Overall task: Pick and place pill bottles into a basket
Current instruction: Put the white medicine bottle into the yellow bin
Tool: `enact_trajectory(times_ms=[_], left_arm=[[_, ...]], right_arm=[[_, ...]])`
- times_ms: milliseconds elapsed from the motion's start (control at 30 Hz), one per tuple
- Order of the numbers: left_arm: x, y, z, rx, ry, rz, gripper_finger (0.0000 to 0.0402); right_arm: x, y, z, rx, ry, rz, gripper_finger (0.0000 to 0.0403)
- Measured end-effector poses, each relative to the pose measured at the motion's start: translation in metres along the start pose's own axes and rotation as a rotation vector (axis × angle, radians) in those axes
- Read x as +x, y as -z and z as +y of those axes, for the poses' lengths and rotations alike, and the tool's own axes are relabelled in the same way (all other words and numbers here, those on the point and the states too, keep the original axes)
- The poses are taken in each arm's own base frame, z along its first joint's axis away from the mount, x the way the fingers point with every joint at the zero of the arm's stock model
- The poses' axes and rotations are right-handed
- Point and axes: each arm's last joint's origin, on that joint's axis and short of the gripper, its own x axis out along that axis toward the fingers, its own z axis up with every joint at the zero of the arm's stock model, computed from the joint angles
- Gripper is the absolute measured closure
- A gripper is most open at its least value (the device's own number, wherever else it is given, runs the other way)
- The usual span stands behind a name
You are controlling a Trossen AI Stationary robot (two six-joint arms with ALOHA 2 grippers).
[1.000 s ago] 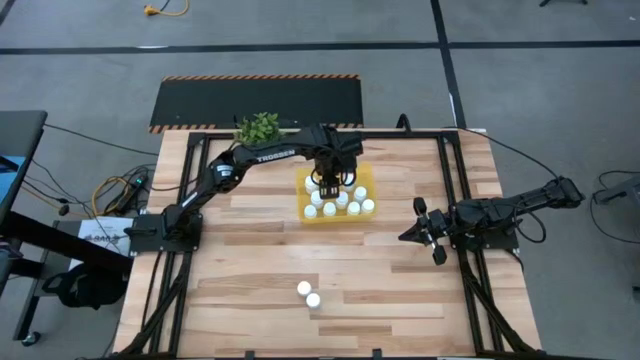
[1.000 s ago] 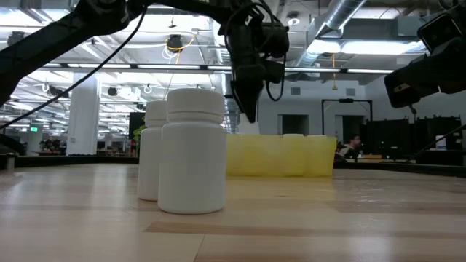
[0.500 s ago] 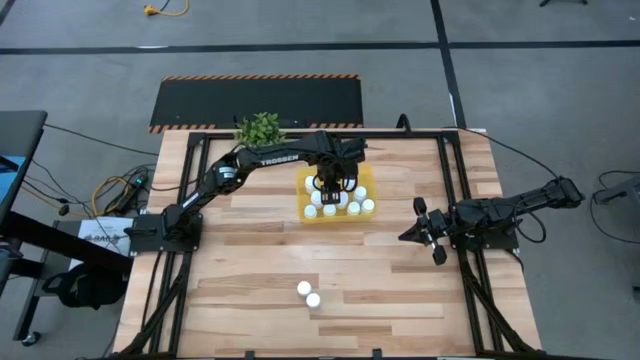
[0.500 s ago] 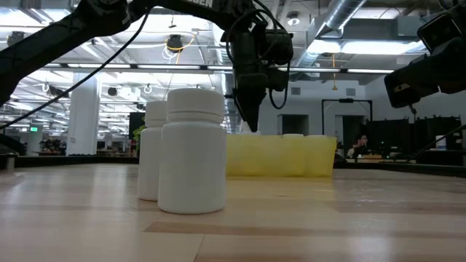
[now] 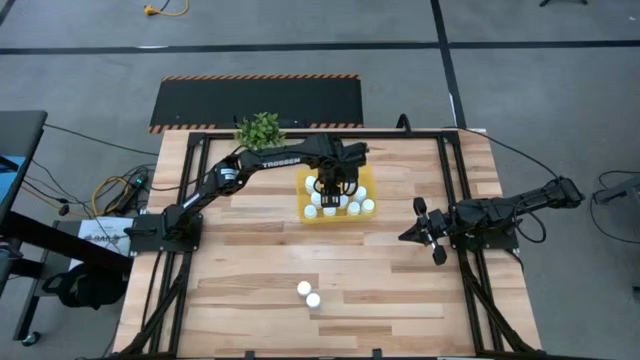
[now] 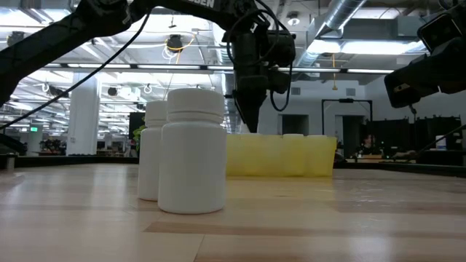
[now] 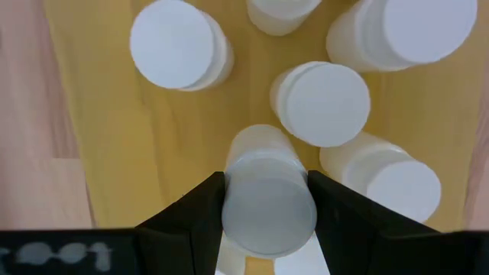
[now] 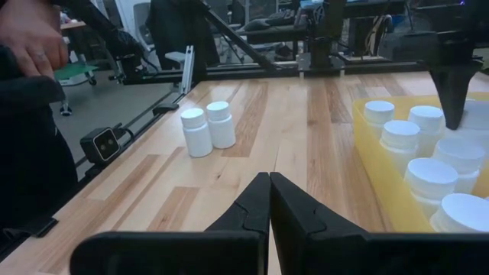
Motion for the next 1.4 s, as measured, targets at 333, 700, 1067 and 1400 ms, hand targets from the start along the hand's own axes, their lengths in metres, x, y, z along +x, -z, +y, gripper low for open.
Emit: enact_trajectory(times_ms=[333,700,1067,1400], left_arm=[[0.008,0.0,0.0,0.0,-0.003,-0.008,0.0239],[0.017,0.003,-0.004,-0.011,0.021,0.018,0.0239],[0.017,0.0,-0.004,-0.01,0.003,-0.011,0.0239],[0.017,-0.001,-0.004,-0.009,-0.004,-0.016,0.0239]], right_arm=[[0.0,0.0,0.0,0.0,0.0,0.0,0.0401],[0.0,0.0,0.0,0.0,0.001,0.0,0.0401],[0.0,0.0,0.0,0.0,0.0,0.0,0.0401],[0.0,0.0,0.0,0.0,0.0,0.0,0.0401]])
